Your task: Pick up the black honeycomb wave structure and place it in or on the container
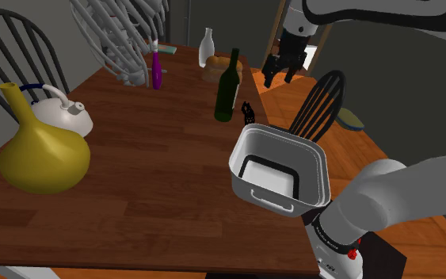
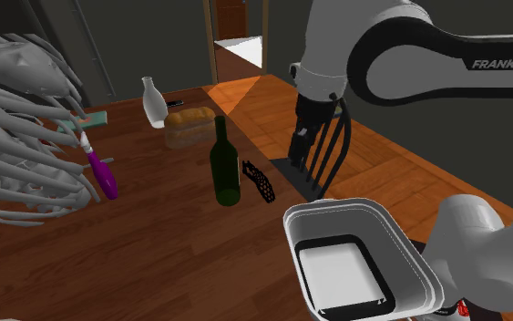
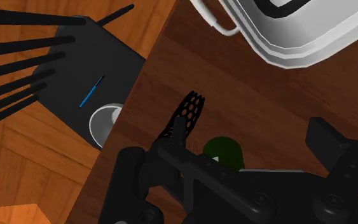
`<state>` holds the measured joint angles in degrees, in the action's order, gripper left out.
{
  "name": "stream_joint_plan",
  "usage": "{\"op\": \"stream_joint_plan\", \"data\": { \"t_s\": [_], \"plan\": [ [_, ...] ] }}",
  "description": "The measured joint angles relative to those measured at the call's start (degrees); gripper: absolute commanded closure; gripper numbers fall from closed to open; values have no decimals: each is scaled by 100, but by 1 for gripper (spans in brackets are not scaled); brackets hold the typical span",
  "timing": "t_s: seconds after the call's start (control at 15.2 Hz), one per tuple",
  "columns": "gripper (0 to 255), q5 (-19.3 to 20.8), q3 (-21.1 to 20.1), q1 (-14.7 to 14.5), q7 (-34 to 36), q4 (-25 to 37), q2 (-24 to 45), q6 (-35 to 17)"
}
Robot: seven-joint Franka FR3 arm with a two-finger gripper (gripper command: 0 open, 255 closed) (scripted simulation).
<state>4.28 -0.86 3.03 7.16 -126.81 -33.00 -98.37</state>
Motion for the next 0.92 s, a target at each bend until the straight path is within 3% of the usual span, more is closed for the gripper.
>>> {"op": "stream_joint_plan", "data": {
  "t_s": [0.92],
  "plan": [
    [0,-677,689,455,158,1771,3248,-344]
  ]
}}
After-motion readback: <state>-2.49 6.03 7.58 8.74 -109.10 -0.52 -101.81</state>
